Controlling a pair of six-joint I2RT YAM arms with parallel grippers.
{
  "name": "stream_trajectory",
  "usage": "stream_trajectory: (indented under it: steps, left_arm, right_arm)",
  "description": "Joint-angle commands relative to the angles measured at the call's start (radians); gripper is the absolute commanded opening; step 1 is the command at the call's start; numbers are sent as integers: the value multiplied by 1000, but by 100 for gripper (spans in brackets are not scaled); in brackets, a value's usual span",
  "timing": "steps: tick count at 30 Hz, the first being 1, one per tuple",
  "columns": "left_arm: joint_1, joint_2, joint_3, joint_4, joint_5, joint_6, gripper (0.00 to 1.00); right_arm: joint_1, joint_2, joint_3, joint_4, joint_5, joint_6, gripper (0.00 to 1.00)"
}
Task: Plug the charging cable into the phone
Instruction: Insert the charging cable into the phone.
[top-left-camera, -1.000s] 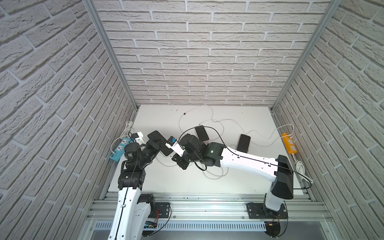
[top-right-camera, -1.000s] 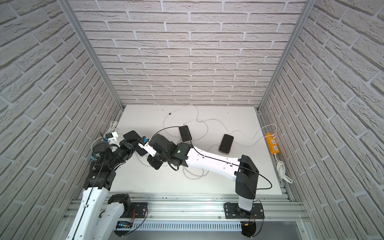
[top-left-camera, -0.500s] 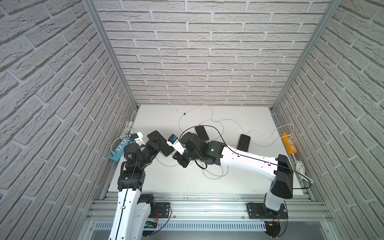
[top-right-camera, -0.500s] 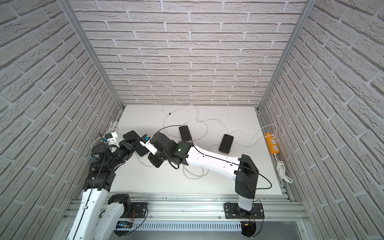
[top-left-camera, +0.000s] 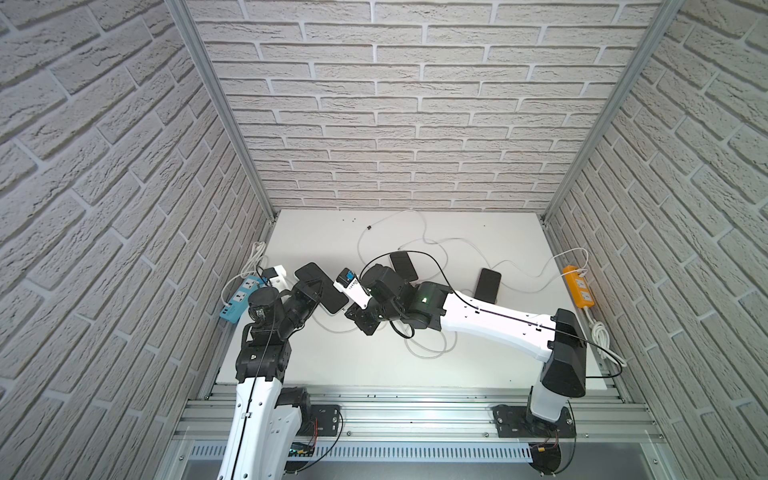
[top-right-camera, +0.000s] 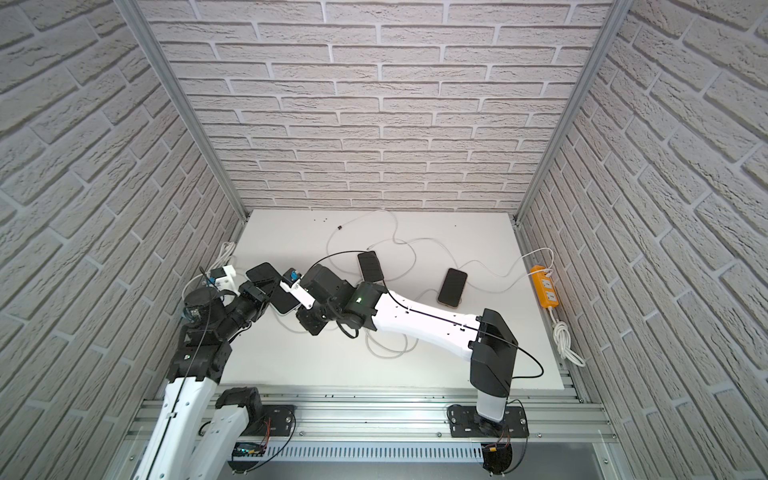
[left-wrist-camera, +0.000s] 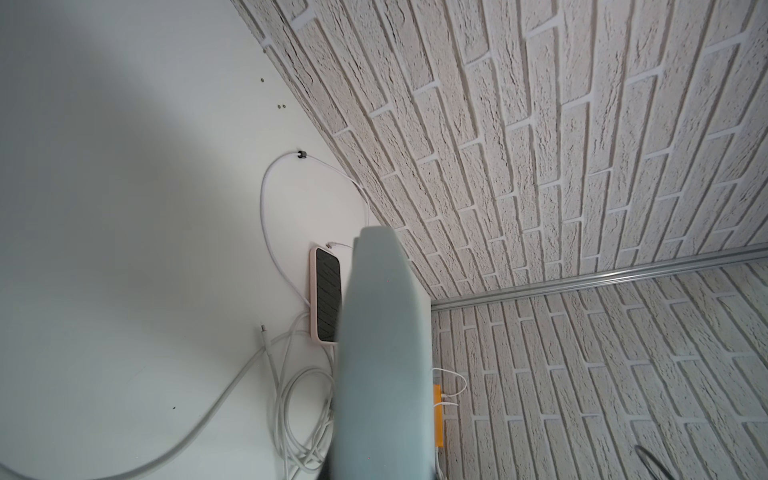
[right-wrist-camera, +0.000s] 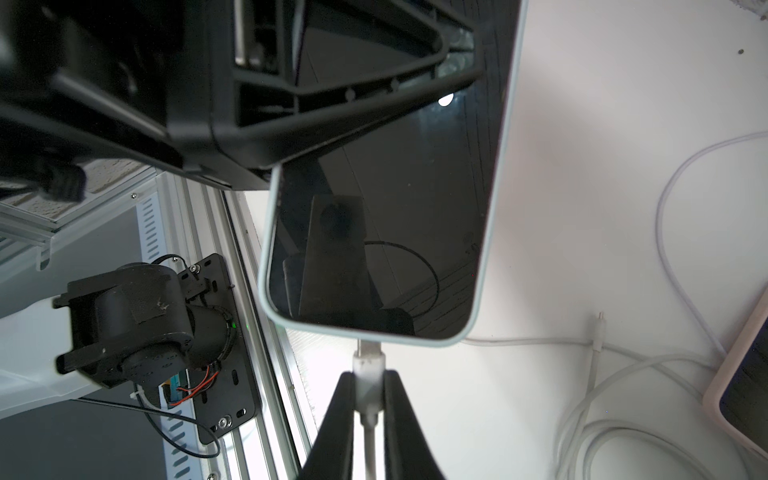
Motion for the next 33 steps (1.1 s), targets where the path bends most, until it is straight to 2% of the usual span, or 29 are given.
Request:
stream_trajectory:
  steps: [1, 33]
  left_arm:
    - [-7, -17, -7, 53, 5, 12, 0]
    - [-31, -34, -9, 25, 16, 3, 0]
  right_arm:
    - [-4, -20, 21, 5, -10, 12, 3]
    - [-13, 67, 129, 18, -15, 42, 3]
